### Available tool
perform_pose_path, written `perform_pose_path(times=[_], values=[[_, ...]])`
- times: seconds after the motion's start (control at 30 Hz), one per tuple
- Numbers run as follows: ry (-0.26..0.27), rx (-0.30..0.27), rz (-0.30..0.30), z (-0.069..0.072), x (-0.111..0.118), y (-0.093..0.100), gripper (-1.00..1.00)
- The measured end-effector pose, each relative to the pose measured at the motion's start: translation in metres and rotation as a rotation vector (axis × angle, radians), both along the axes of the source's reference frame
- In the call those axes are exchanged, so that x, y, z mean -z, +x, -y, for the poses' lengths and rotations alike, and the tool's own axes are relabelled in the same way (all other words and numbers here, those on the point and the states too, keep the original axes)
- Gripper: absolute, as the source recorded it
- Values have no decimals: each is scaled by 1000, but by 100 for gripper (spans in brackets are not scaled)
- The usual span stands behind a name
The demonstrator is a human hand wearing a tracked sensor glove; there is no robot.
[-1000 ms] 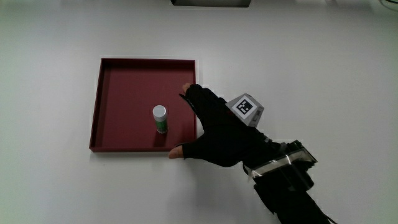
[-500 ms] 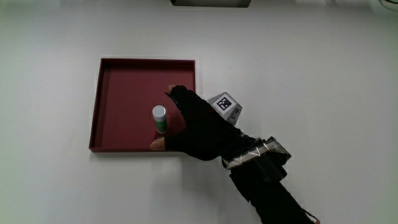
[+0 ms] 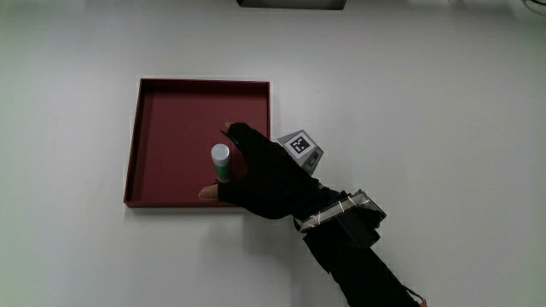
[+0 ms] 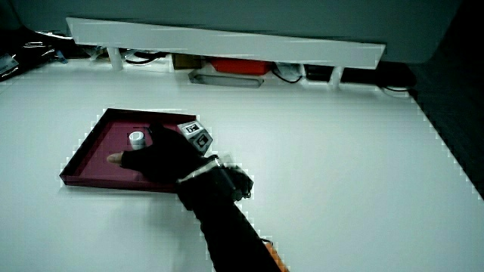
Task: Pick glue stick
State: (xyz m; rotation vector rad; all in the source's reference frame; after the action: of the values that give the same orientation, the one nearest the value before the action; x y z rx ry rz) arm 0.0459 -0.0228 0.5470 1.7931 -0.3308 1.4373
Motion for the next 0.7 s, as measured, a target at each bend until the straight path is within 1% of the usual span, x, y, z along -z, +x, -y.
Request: perform_pose_path(times=[0.1, 0.13, 0.17, 0.23, 0.33, 0.37, 0.4, 0.43, 0.47, 0.53, 0.57, 0.63, 0.67, 0.7], values=[[-1, -29, -6, -1, 0, 1, 24], [7, -44, 10, -1, -2, 1, 26], [19, -63, 12, -2, -2, 2, 29], [11, -85, 10, -2, -4, 4, 35], [21, -133, 28, -4, -4, 5, 44], [24, -146, 30, -4, -4, 5, 47], [15, -159, 22, -5, -4, 6, 50], [23, -171, 29, -5, -5, 7, 53], [21, -184, 32, -6, -5, 7, 56], [41, -197, 41, -6, -7, 7, 62], [48, -196, 24, -6, -7, 7, 65], [53, -200, 15, -8, -6, 6, 71], [53, -208, 25, -8, -5, 6, 74], [67, -214, 23, -9, -7, 6, 76]])
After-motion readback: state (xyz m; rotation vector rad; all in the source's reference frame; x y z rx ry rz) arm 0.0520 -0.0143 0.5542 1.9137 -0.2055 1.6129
